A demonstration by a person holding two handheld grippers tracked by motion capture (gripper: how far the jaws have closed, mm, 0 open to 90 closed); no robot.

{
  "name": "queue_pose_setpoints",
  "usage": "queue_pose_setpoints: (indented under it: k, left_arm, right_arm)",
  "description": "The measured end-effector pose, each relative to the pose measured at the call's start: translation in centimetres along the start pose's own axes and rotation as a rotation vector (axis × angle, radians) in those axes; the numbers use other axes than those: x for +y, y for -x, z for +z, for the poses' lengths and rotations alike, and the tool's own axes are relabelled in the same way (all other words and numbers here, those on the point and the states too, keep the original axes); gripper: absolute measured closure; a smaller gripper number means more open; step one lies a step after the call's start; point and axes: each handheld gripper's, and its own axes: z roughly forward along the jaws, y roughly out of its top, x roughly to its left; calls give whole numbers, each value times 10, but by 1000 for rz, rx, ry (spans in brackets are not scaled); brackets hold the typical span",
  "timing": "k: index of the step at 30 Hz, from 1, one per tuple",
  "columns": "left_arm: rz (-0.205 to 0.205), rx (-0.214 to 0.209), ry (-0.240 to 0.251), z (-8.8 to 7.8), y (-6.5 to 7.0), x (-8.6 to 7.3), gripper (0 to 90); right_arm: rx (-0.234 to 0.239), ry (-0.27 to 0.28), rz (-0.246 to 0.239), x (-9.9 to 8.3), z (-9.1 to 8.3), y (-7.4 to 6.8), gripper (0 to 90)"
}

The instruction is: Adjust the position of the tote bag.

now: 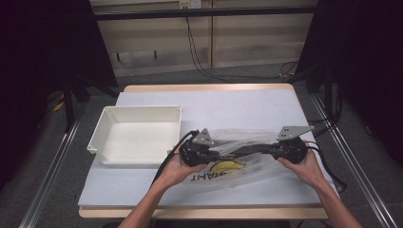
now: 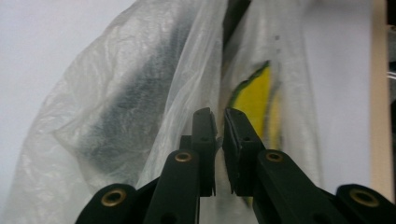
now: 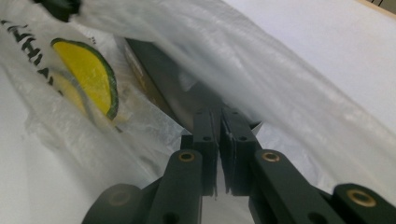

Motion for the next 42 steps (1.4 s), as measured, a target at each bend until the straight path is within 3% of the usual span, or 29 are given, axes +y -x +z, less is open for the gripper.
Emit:
queue_pose_setpoints:
  k: [4, 9, 11, 12, 13, 14, 17, 19, 20, 23, 24, 25, 26, 29, 31, 32, 37, 40, 42]
  left_arm:
    - [-62, 25, 35, -2, -14, -2, 852]
    - [-62, 93, 11, -6, -22, 2, 873]
    - [-67, 90, -7, -8, -26, 2, 876]
    - [-74, 131, -32, -7, -30, 2, 882]
    - [-74, 131, -32, -7, -30, 2, 883]
    - [-85, 111, -21, -8, -32, 2, 883]
    - [-63, 72, 14, -12, -21, 7, 885]
    - [-41, 50, 20, -14, -16, 9, 885]
    - [-10, -13, 44, -16, -6, 13, 885]
    - [27, -45, 42, -17, 3, 17, 885]
    - [59, -66, 5, -10, 9, 17, 885]
    - [59, -66, 5, -10, 9, 17, 886]
    - [83, -74, -52, -1, 11, 14, 885]
    - [77, -41, -124, 9, 5, 10, 884]
    - [69, -23, -139, 10, 2, 9, 882]
    - [63, 17, -156, 7, -2, 8, 882]
    - [30, 70, -126, -2, -16, 8, 882]
    - [15, 79, -138, -5, -23, 7, 882]
    - [-7, 116, -154, -6, -32, 5, 883]
  right_arm:
    - [28, 1, -4, -5, -5, -5, 860]
    - [42, -9, -8, -10, -5, -10, 865]
    - [43, -13, -6, -12, -5, -11, 865]
    - [50, -20, -1, -16, -5, -11, 864]
    - [50, -20, -1, -16, -5, -11, 864]
    - [49, -23, 2, -18, -5, -10, 864]
    - [42, -24, 1, -19, -5, -11, 866]
    - [44, -21, 4, -18, -5, -9, 866]
    - [42, -18, 6, -18, -5, -9, 866]
    - [40, -17, 5, -18, -5, -9, 866]
    - [40, -17, 5, -18, -5, -10, 868]
    - [40, -17, 5, -18, -5, -10, 868]
    - [34, -20, 4, -18, -4, -10, 869]
    - [41, -20, 1, -19, -2, -11, 869]
    - [44, -21, 3, -20, -2, -11, 869]
    - [47, -24, 3, -20, -2, -12, 869]
    - [54, -31, -1, -21, 2, -14, 867]
    - [60, -39, -2, -22, 2, -16, 866]
    - [59, -39, -2, -22, 2, -16, 864]
